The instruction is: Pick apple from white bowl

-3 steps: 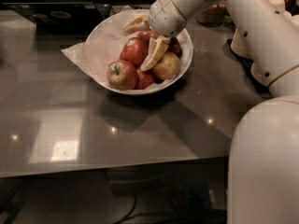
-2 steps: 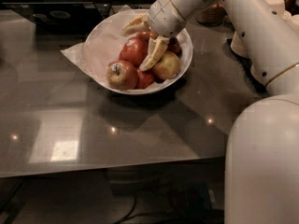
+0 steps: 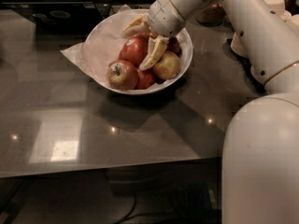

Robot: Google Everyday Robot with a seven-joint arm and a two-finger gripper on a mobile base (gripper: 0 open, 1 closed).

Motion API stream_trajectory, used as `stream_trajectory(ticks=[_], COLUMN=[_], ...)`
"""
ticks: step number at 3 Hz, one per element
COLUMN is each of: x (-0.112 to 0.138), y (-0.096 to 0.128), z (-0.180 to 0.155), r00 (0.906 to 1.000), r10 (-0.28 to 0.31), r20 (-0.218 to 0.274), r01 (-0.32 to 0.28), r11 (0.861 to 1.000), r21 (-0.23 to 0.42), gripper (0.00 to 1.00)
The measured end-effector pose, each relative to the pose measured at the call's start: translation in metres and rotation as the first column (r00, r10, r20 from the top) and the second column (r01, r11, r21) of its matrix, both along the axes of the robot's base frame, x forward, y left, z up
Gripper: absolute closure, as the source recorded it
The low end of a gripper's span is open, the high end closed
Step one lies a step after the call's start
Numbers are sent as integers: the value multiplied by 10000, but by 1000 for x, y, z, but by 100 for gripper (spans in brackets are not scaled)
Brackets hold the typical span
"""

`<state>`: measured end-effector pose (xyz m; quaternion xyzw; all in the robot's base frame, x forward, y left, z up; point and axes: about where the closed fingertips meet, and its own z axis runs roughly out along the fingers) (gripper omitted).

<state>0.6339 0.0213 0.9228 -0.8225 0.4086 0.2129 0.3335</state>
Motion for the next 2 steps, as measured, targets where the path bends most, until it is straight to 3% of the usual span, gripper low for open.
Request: stream_trajectory(ticks=[2], x=[0], y=[0], z=[0], r00=[10000], r10=[0], r20=[0], r01=[0], r11=[10000], r21=[0], gripper=[84])
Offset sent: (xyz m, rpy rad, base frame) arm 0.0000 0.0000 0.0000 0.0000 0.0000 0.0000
